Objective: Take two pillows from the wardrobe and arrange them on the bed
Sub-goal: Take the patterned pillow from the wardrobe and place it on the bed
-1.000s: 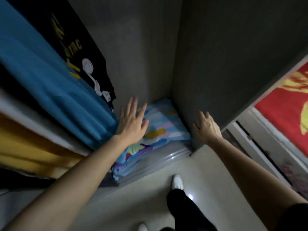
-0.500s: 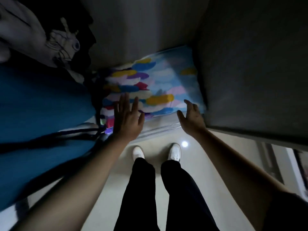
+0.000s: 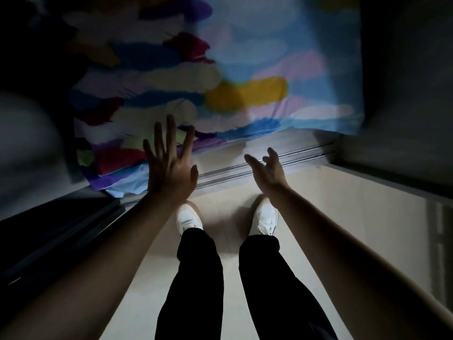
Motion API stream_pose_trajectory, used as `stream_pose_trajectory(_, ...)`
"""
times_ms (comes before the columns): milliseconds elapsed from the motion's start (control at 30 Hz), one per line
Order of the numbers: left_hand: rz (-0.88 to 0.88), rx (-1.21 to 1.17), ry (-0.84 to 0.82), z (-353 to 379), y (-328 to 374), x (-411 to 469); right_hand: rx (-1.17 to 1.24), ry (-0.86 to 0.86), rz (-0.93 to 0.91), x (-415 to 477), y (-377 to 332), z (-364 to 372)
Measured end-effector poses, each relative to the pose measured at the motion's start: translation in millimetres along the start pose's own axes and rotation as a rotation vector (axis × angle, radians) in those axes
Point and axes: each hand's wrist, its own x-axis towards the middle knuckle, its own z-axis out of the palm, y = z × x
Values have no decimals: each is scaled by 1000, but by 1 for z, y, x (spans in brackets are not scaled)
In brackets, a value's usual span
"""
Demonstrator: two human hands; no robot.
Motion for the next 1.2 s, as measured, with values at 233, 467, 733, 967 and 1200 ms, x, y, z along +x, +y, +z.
stream_pose_trajectory(233,0,84,88,44,-12,23,706,-118,67,55,-54,15)
stream_pose_trajectory(467,8,55,105,13,-14,15,830,-72,77,13,-56,13)
stream_pose_trajectory(733,-117,59,68,-48,14,20,755,-39,-114,-48,-87,-20)
stream_pose_trajectory(967,-96,-28,70,-109,13,10,67,201,-344,-94,-75,-45)
stream_pose_trajectory(1200,-59,-113,87,-174,29,-9,-960,526,-973,-111,-85,-70)
